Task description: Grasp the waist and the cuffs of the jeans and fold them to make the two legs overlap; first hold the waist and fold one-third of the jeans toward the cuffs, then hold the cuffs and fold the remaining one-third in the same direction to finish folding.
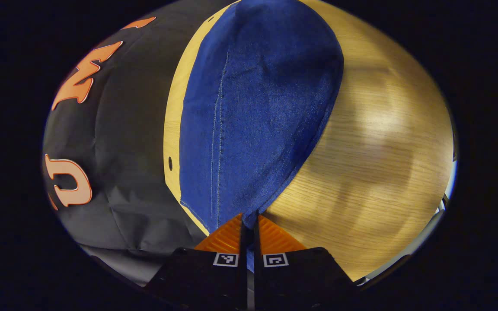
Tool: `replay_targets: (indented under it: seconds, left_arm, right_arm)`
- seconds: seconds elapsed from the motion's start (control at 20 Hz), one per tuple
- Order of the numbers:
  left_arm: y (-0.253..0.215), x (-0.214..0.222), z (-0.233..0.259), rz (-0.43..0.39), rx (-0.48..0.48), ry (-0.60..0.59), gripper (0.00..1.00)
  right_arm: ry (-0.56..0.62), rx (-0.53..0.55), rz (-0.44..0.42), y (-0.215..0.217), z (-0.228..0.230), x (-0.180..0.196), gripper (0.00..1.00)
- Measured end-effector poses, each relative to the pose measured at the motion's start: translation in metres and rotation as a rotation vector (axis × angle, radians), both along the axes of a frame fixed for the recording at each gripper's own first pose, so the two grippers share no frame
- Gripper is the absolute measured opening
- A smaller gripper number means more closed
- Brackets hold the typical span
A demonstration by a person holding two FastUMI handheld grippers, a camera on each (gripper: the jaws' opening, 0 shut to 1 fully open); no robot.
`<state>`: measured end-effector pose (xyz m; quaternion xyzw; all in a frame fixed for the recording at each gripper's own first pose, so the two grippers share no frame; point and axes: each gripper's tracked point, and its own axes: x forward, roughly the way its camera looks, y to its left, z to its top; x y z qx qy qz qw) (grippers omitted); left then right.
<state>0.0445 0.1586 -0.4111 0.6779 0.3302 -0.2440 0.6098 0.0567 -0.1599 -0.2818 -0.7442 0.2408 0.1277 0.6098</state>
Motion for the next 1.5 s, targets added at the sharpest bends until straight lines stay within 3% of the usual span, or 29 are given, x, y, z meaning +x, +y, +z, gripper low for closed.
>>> replay_targets:
  seconds: [0.15, 0.2, 0.25, 0.35, 0.4, 0.45, 0.75, 1.0, 1.3, 1.5]
  left_arm:
    - [0.001, 0.001, 0.001, 0.002, 0.004, 0.005, 0.07]
    - [0.0, 0.001, 0.002, -0.002, 0.008, 0.005, 0.07]
    - [0.0, 0.002, 0.003, -0.006, 0.01, 0.003, 0.07]
    - [-0.001, 0.002, 0.004, -0.002, 0.007, -0.005, 0.07]
    - [-0.001, 0.002, 0.004, 0.004, 0.002, -0.01, 0.07]
    - [0.0, 0.002, 0.004, 0.012, -0.003, -0.012, 0.07]
    - [-0.002, -0.001, 0.005, 0.085, -0.05, -0.035, 0.06]
    - [-0.009, -0.013, -0.001, 0.133, -0.132, 0.178, 0.05]
    - [-0.048, 0.019, 0.044, 0.268, -0.35, 0.318, 0.05]
    - [-0.061, 0.049, 0.072, 0.337, -0.383, 0.41, 0.06]
  right_arm:
    - [0.073, -0.026, -0.004, 0.001, -0.014, 0.0, 0.83]
    - [0.099, -0.056, 0.007, 0.0, -0.018, -0.001, 0.71]
    - [0.111, -0.08, 0.005, 0.003, -0.023, 0.003, 0.45]
    - [0.096, -0.083, -0.016, 0.001, -0.021, -0.001, 0.16]
    - [0.093, -0.076, -0.035, 0.0, -0.023, 0.001, 0.13]
    - [0.112, -0.058, -0.05, 0.0, -0.022, -0.003, 0.03]
    - [0.167, 0.164, -0.152, 0.001, -0.004, -0.001, 0.03]
    - [0.209, 0.359, -0.273, 0.013, 0.023, -0.002, 0.02]
    - [0.264, 0.56, -0.403, 0.027, 0.05, 0.005, 0.03]
    - [0.316, 0.696, -0.546, 0.023, 0.06, 0.015, 0.03]
